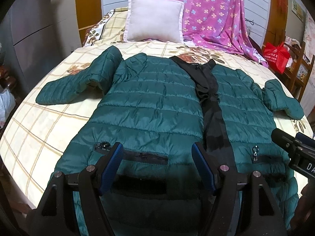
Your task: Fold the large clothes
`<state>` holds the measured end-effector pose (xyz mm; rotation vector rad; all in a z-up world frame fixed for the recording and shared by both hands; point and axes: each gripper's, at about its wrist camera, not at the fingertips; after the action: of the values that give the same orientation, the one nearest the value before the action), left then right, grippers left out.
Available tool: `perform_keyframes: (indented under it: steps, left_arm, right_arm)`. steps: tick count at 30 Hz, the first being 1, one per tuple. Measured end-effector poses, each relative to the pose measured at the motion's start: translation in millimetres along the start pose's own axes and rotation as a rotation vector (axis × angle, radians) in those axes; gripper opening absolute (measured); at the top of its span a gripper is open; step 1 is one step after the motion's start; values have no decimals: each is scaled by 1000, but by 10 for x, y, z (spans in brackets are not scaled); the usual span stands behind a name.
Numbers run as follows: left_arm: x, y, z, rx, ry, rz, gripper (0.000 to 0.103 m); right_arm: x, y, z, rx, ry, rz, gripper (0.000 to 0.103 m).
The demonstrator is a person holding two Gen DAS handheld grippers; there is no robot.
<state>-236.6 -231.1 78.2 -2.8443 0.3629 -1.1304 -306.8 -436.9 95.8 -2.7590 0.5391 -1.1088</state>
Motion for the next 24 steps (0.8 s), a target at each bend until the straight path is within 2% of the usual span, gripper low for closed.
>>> perform_keyframes:
  steps: [5, 24]
  left_arm:
    - [34, 0, 62, 19, -11, -3, 46]
    - [115, -47, 239, 48, -31, -9, 46]
  right_arm:
    - [83, -38, 37, 2, 25, -12, 101]
    - [233, -41, 264, -26, -10, -34, 101]
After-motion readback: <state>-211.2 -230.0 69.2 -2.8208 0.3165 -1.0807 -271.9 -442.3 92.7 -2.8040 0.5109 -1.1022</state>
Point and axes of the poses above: each gripper's, at about its wrist camera, not at the fingertips, and z roughly the way its jaws point, y to its right, x to its top, and after that the axes turned 13 degrees about x, right-handed
